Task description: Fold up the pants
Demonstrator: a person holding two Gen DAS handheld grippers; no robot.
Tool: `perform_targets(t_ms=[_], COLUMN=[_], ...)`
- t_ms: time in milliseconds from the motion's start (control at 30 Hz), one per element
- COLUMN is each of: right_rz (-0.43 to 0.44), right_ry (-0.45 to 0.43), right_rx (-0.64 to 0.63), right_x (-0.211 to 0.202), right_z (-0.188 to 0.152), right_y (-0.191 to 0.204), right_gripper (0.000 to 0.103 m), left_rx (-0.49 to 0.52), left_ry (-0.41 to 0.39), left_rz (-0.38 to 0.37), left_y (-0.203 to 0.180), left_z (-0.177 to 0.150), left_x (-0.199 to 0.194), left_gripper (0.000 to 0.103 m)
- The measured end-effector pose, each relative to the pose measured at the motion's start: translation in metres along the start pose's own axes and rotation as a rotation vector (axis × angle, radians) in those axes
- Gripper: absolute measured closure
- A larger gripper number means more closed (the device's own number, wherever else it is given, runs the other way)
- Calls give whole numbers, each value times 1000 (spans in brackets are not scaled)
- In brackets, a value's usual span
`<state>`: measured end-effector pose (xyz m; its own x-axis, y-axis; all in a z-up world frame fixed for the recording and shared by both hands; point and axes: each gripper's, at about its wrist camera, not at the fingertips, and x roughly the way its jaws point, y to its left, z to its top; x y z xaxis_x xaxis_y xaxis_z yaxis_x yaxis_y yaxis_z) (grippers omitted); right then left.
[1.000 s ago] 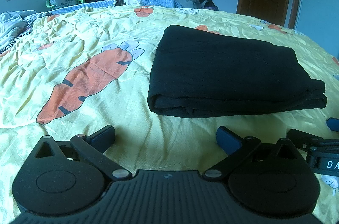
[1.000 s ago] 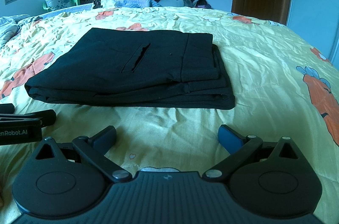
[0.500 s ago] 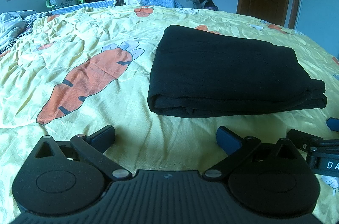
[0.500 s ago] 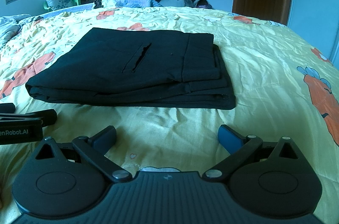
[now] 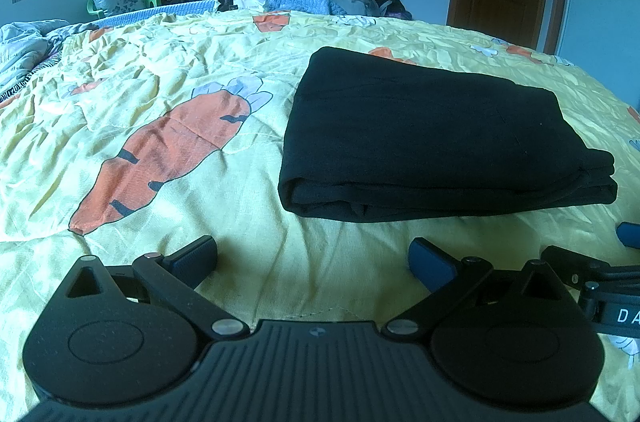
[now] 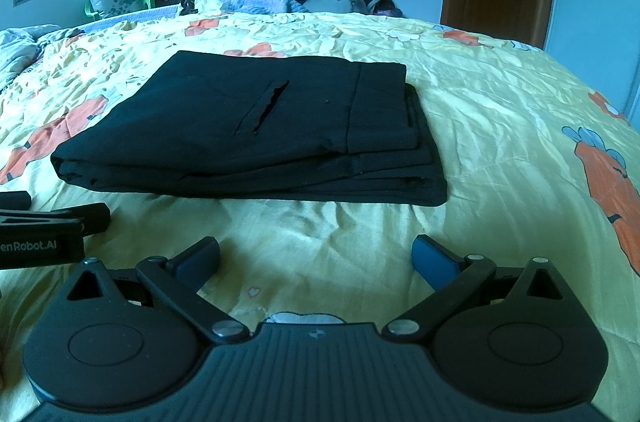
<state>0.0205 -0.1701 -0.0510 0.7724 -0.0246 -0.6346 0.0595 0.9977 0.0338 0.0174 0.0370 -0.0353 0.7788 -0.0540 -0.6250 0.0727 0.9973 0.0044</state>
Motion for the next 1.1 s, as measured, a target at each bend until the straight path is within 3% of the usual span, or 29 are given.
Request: perform_targets(t_ms=[1100], right_rz=[2], right_ry=[1], right_rx=[3], right_x=[-2], right_z=[-2], right_y=[1], right_gripper=[0], left_rx=[-5], left_ry=[-1], left_rz=[-1], left_y=[3], left_z=[0], left_x=[-2], left_gripper=[0])
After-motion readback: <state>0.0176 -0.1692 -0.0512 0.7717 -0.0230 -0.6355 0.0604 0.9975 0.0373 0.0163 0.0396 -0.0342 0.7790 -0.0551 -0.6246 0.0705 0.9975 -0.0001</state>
